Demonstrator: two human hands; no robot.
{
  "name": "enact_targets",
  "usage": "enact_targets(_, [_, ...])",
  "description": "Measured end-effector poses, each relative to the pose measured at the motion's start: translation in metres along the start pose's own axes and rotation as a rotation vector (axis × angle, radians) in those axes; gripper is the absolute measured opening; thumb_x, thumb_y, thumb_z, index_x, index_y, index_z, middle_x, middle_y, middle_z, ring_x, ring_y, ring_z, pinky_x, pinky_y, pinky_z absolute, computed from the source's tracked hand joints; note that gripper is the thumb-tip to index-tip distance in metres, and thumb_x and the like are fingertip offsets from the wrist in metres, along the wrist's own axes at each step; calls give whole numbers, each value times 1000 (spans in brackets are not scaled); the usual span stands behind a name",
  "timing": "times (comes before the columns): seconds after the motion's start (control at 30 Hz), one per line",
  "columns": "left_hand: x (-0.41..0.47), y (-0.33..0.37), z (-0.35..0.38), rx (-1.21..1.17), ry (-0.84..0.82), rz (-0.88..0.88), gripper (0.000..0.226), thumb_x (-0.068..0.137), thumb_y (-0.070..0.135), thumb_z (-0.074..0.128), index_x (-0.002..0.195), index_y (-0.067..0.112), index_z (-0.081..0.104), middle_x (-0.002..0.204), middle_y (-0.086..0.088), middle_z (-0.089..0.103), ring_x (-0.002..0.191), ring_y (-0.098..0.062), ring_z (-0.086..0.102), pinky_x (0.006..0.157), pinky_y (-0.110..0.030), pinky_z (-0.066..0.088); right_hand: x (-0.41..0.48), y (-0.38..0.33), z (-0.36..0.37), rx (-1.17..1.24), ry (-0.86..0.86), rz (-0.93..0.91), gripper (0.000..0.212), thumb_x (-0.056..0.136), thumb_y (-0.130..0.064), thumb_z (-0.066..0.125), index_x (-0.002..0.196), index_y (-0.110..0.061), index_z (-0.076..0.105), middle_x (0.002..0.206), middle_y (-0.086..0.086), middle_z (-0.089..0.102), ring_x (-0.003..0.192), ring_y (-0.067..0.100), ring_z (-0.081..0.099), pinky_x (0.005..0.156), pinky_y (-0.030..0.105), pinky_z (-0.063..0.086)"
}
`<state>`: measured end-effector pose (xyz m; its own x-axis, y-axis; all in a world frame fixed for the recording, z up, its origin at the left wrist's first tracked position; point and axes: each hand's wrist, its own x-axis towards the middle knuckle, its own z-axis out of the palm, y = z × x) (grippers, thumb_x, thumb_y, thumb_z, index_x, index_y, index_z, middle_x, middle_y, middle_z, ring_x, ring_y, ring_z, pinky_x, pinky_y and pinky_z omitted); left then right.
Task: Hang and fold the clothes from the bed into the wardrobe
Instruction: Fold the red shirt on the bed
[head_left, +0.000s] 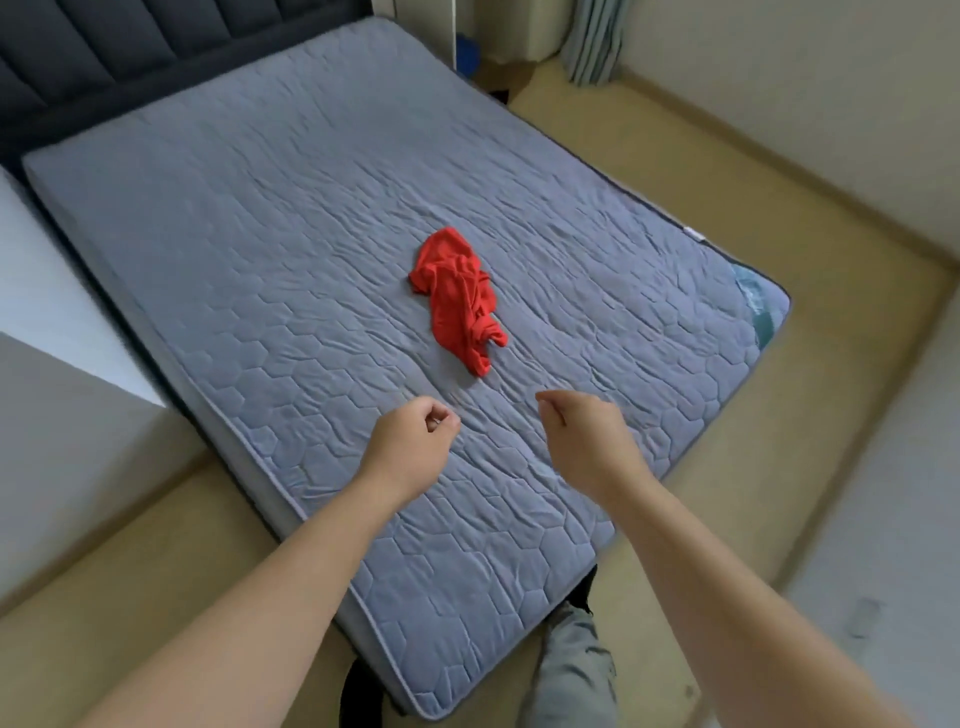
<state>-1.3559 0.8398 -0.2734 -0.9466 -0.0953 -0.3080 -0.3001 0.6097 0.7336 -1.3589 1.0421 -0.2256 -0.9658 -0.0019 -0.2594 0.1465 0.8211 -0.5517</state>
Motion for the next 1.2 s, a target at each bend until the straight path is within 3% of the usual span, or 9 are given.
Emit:
enact_targets(0.17, [80, -2, 91, 27, -11, -259, 13, 94, 26, 60, 82, 24, 63, 72, 13, 60, 71, -12, 56, 60, -21, 36, 123, 77, 20, 1, -175, -27, 33, 103, -16, 35, 122, -8, 61, 105, 13, 70, 98, 34, 62, 78, 43, 53])
enact_targets(0.33, [176, -22, 165, 56, 3, -334, 17, 94, 28, 59, 77, 29, 59, 71, 13, 62, 75, -17, 64, 68, -27, 46, 227, 147, 63, -21, -271, -32, 46, 101, -13, 32, 145, -21, 45, 112, 11, 68, 105, 33, 60, 81, 39, 50])
enact_targets(0.5, [270, -72, 240, 68, 2, -369, 9, 94, 22, 59, 97, 22, 67, 90, 3, 70, 92, -23, 67, 83, -29, 48, 290, 217, 135, 8, -328, -40, 53, 98, -9, 34, 149, -22, 38, 92, 3, 64, 85, 26, 56, 63, 32, 38])
enact_targets(0.6, [314, -106, 285, 163, -37, -354, 22, 93, 18, 58, 112, 16, 69, 109, -5, 70, 104, -24, 64, 85, -24, 42, 309, 257, 179, 21, -388, -41, 53, 100, -10, 32, 151, -21, 33, 114, 8, 66, 100, 28, 59, 69, 29, 35])
enact_targets(0.7, [345, -132, 319, 238, -77, -324, 34, 91, 16, 60, 124, 15, 66, 128, -14, 60, 117, -28, 58, 99, -25, 37, 315, 286, 209, 34, -437, -46, 49, 100, -10, 33, 149, -18, 37, 128, 9, 61, 113, 30, 57, 80, 33, 43])
enact_targets(0.83, [383, -151, 343, 214, -105, -363, 51, 89, 19, 66, 139, 22, 57, 158, -21, 23, 144, -25, 33, 111, -17, 21, 316, 310, 229, 62, -450, -38, 44, 99, -8, 35, 142, -15, 43, 125, 7, 61, 108, 29, 58, 82, 38, 48])
enact_targets(0.93, [410, -159, 350, 213, -77, -421, 66, 85, 21, 69, 147, 22, 46, 163, -18, 7, 147, -27, 28, 115, -22, 21, 318, 318, 231, 83, -452, -20, 39, 100, -10, 35, 137, -13, 46, 117, 8, 63, 100, 27, 59, 80, 40, 50])
enact_targets(1.07, [418, -164, 349, 93, 58, -400, 54, 84, 3, 66, 137, 4, 55, 148, -12, 47, 134, -25, 47, 103, -20, 32, 320, 318, 225, 74, -437, -10, 38, 100, -9, 35, 136, -11, 46, 118, 10, 62, 100, 27, 58, 77, 37, 47])
enact_targets(1.2, [376, -147, 328, -66, 221, -356, 29, 81, 10, 73, 110, 11, 75, 108, -9, 74, 98, -21, 69, 95, -30, 52, 312, 304, 213, 78, -442, 15, 40, 101, -11, 33, 140, -13, 44, 123, 9, 62, 101, 26, 59, 73, 32, 43])
